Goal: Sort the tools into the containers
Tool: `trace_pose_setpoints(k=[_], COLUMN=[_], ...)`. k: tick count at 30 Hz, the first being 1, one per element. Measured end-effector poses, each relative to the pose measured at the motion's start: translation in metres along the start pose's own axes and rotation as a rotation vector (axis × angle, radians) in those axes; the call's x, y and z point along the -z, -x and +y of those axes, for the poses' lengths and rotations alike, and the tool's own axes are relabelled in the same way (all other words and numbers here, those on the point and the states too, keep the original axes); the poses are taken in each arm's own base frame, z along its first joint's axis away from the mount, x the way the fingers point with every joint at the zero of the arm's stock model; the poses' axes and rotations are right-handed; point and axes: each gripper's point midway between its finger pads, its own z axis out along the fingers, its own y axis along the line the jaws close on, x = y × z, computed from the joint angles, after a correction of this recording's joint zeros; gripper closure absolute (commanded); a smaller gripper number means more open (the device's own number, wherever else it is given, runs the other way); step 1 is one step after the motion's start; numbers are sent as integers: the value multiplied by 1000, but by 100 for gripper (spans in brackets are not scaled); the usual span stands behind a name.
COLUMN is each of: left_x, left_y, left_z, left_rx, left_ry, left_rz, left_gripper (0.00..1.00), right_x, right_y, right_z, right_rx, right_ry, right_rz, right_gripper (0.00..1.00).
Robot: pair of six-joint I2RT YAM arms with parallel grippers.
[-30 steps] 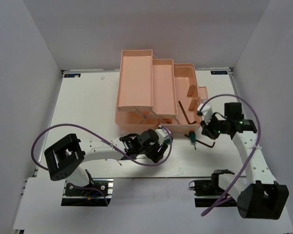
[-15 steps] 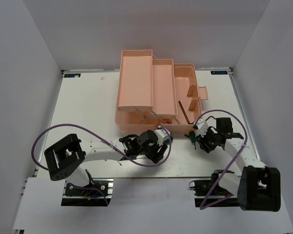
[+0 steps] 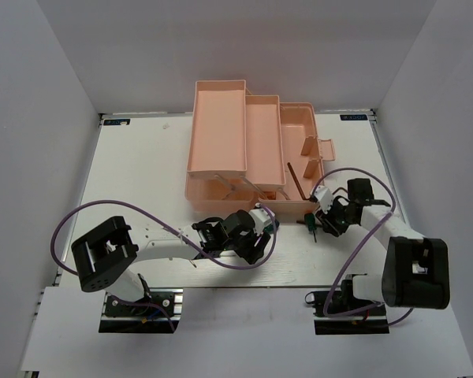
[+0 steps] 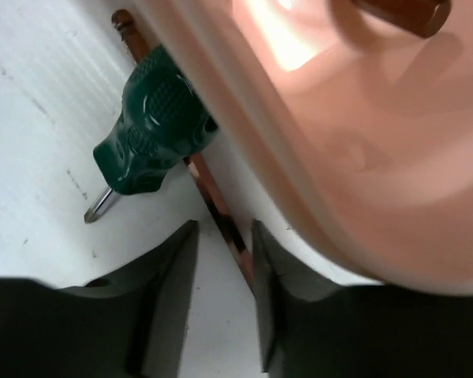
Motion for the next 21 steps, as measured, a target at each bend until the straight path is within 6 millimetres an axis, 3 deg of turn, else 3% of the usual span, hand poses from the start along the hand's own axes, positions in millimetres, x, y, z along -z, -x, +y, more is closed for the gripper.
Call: trace_pose_setpoints(k=[3, 8, 16, 21], left_x=[0, 1, 1, 1], left_y=[1, 1, 1, 0], left_z=[0, 0, 0, 0], left_rx=[0, 0, 0, 0], left_ry=[0, 0, 0, 0], left_rz=[-2, -3, -3, 1], left_gripper=[27, 27, 27, 27], right_x=[2, 6, 17, 39], right_y=[-3, -10, -25, -35], right_z=[5, 17, 24, 16], right_rx=[22, 45, -9, -65], right_ry=[76, 174, 109, 4], right_rz=[31, 62, 81, 117], right_gripper=[72, 99, 100, 100])
